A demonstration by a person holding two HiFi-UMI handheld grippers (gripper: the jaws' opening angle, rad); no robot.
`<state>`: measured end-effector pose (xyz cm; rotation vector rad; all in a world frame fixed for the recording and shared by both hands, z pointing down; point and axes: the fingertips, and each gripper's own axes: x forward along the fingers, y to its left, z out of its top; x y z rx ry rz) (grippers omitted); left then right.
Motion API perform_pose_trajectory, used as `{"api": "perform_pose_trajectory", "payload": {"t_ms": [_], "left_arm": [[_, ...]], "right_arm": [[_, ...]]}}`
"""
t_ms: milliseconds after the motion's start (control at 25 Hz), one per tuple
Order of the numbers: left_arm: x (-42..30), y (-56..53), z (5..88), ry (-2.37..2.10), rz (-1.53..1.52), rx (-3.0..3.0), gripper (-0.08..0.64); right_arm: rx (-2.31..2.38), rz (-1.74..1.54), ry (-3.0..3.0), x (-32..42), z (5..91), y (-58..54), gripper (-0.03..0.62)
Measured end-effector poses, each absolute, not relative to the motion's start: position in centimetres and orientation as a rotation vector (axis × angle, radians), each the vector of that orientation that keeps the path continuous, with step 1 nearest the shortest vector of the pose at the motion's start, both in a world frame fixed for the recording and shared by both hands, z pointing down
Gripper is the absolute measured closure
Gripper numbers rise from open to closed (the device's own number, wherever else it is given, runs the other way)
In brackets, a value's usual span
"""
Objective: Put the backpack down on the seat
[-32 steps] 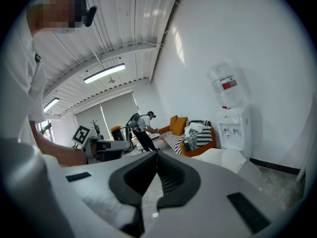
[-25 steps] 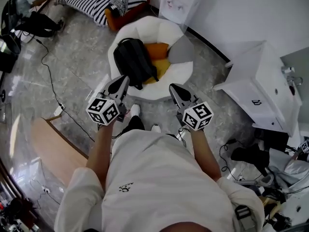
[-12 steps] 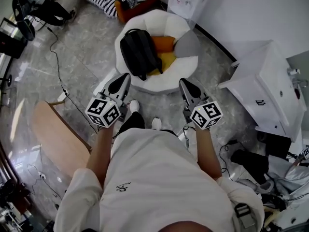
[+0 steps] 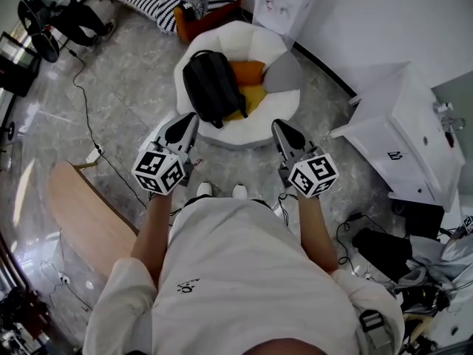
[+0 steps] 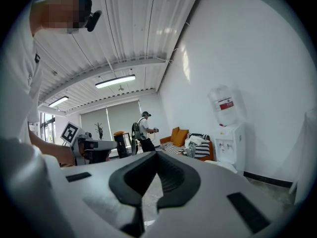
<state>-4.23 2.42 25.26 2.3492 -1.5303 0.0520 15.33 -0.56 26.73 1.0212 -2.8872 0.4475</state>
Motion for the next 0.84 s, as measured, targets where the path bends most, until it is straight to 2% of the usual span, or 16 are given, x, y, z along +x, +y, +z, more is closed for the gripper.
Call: {"api": "perform_pose_trajectory", "payload": {"t_ms": [320, 840], "left_arm": [[-7.3, 1.5, 24.3, -1.537, 0.11, 2.408, 0.543], [-7.3, 2.3, 24.7, -1.444, 0.156, 2.468, 0.543]], "right_arm": [[1.144, 0.377, -2.848, 14.6, 25.0, -0.5, 0.569], [1.2, 0.391, -2.8, 14.0, 25.5, 1.4, 0.569]]}}
